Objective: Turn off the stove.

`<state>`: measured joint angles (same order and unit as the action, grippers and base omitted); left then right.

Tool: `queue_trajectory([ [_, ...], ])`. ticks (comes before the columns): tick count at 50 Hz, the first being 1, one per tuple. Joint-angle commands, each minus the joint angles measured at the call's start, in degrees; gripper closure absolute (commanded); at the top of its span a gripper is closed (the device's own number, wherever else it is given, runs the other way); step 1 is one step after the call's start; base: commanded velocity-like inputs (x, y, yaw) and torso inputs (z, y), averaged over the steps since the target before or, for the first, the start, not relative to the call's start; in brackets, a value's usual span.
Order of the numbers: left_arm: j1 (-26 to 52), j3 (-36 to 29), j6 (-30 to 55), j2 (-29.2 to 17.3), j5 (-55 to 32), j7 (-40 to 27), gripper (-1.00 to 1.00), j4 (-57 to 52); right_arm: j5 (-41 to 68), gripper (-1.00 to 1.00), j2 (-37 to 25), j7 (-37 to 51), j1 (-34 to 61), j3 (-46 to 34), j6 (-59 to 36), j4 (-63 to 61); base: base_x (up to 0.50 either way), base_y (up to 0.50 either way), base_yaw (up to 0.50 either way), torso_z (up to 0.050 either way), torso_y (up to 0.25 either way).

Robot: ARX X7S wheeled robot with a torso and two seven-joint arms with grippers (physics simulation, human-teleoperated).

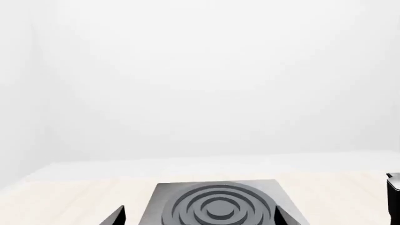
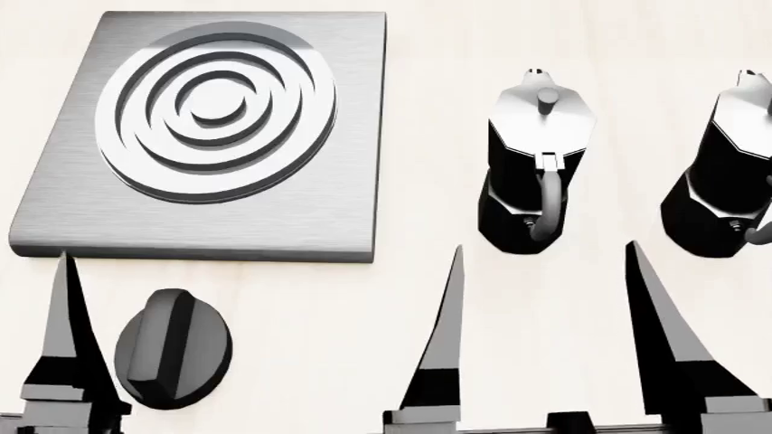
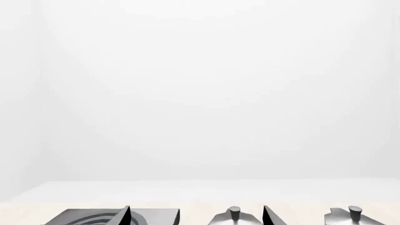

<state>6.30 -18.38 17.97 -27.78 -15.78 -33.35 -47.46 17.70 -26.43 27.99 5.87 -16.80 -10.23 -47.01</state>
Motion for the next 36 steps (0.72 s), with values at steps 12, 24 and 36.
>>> queue_trajectory([
  [12,4.0,1.41,3.22,0.72,-0.42,1.01,-1.0,-3.44,0.48,-1.0,0.62,-0.41,3.39,1.65,-3.38,-2.84,0.0,0.0,0.0,0.0,0.0],
  [24,6.61,1.42,5.94,0.18,-0.93,0.57,-1.0,-6.13,1.13,-1.0,0.34,0.19,5.72,1.48,-5.56,-4.83,0.0,0.0,0.0,0.0,0.0],
  [36,9.76,2.04,9.21,-0.7,-2.31,-0.29,-1.0,-9.25,2.18,-1.0,-0.17,1.07,8.12,1.82,-7.86,-6.91,0.0,0.0,0.0,0.0,0.0],
])
